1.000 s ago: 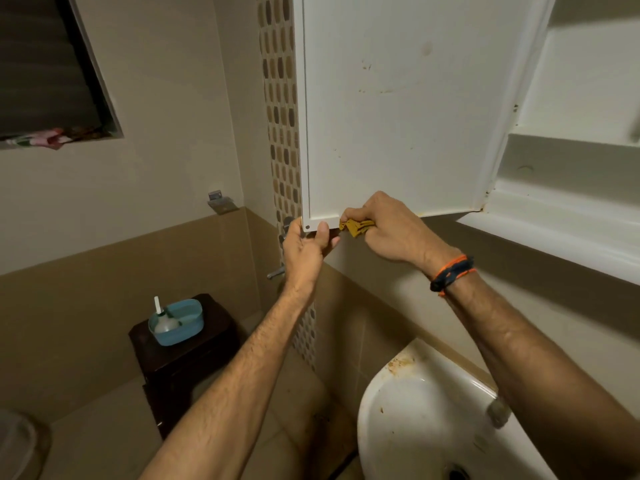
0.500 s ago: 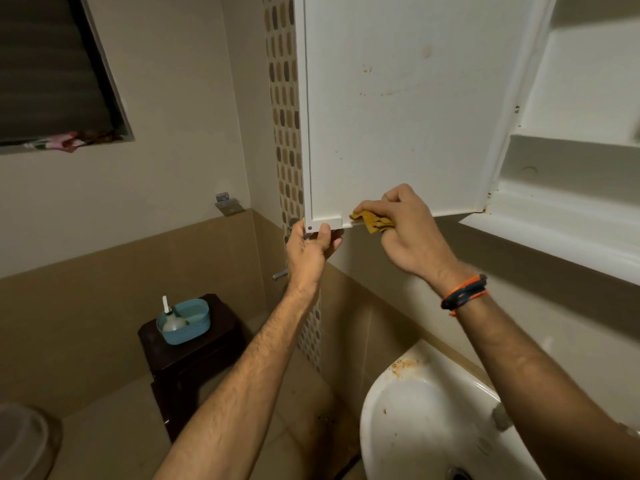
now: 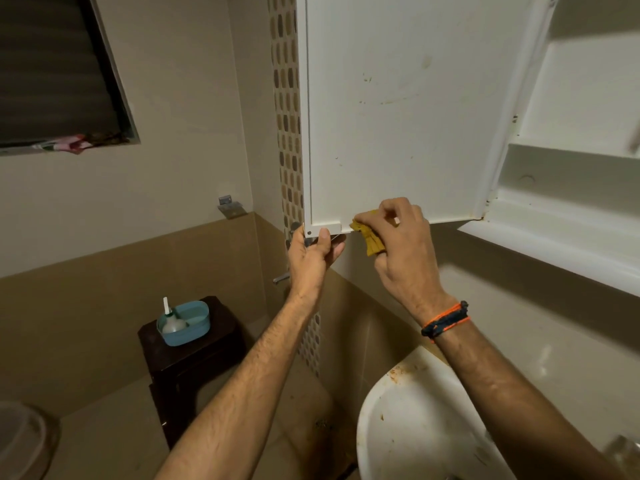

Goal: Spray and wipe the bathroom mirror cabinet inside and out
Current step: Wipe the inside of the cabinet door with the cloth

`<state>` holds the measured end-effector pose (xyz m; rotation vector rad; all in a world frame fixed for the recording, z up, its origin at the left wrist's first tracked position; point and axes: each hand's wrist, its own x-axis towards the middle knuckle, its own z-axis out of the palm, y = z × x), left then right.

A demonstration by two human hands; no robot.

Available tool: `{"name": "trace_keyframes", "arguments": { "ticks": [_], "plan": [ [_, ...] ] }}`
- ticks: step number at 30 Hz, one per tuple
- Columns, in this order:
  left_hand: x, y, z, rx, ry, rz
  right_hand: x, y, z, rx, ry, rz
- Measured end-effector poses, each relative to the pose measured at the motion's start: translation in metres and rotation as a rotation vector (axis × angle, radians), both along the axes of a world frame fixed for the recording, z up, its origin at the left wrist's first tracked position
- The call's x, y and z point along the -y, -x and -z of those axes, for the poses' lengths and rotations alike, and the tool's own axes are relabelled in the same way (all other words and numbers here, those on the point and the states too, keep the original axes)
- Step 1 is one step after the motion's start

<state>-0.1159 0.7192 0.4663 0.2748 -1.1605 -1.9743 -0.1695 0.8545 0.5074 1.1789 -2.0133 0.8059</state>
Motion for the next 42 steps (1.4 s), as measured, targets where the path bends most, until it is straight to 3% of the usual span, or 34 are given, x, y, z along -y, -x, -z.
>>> {"name": "trace_keyframes", "arguments": {
  "ticks": [5, 14, 22, 25, 28, 33, 42],
  "plan": [
    [-0.006, 0.004, -0.001, -0.027, -0.055, 0.016, 0.017, -0.003, 0.018, -0.115, -0.113, -0.004],
    [-0.008, 0.011, 0.003, 0.041, -0.074, -0.061, 0.017, 0.011, 0.03, -0.177, -0.056, 0.038],
    [-0.012, 0.017, 0.005, -0.008, -0.054, -0.126, -0.021, 0.054, 0.03, -0.069, 0.017, 0.108],
    [-0.017, 0.02, 0.006, -0.048, -0.103, -0.111, -0.021, 0.056, 0.03, 0.006, 0.084, 0.093],
    [-0.024, 0.027, 0.009, -0.082, -0.184, -0.052, -0.007, 0.043, 0.025, -0.049, 0.157, 0.011],
    [-0.04, 0.046, 0.007, -0.094, -0.213, 0.031, 0.005, 0.03, 0.028, -0.155, 0.058, -0.072],
    [-0.044, 0.059, 0.007, -0.071, -0.147, -0.14, -0.026, 0.068, 0.026, -0.129, 0.019, 0.081]
  ]
}}
